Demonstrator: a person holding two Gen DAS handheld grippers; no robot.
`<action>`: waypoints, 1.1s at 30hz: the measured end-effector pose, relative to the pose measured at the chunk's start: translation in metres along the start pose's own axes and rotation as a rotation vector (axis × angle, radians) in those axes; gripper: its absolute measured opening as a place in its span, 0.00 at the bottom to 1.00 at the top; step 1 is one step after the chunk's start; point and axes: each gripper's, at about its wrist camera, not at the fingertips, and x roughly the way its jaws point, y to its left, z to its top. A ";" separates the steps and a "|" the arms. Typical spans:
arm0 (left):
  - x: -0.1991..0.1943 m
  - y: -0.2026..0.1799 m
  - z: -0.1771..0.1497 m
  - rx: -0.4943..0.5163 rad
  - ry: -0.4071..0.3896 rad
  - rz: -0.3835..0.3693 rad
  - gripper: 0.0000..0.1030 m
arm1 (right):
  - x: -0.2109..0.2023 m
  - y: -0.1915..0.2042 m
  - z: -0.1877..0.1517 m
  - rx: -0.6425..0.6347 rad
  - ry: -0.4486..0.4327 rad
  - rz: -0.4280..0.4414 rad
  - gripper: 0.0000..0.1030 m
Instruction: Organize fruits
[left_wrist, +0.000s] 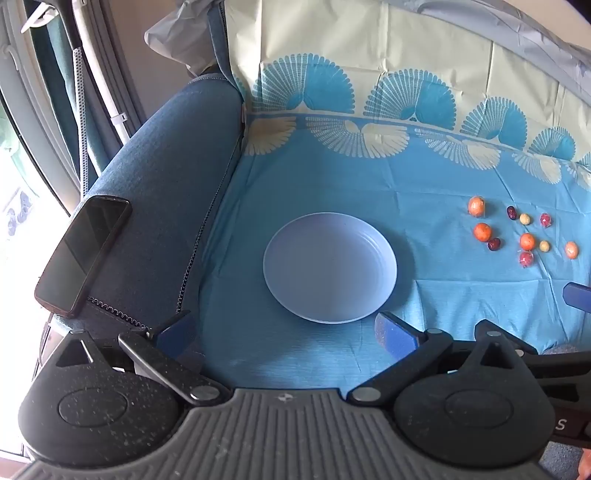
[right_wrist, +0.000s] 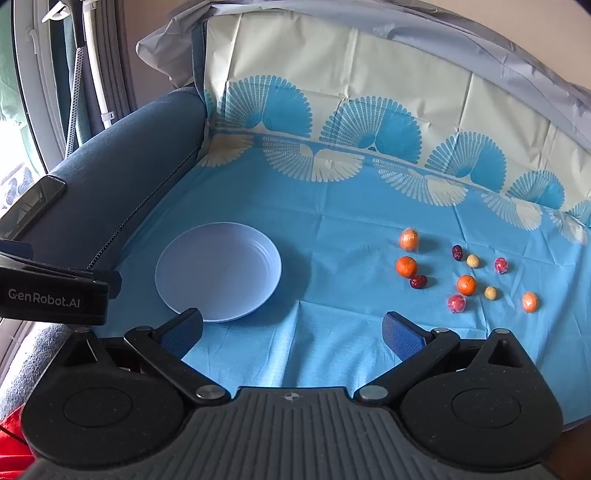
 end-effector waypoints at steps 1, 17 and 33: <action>0.000 0.001 0.000 0.000 0.001 0.000 1.00 | 0.000 0.000 0.000 0.000 0.001 0.001 1.00; 0.007 0.002 -0.001 -0.003 0.019 0.004 1.00 | 0.007 -0.002 -0.002 -0.006 0.004 0.012 1.00; 0.009 0.005 -0.001 -0.008 0.025 0.005 1.00 | 0.010 -0.002 -0.001 -0.045 0.007 -0.020 1.00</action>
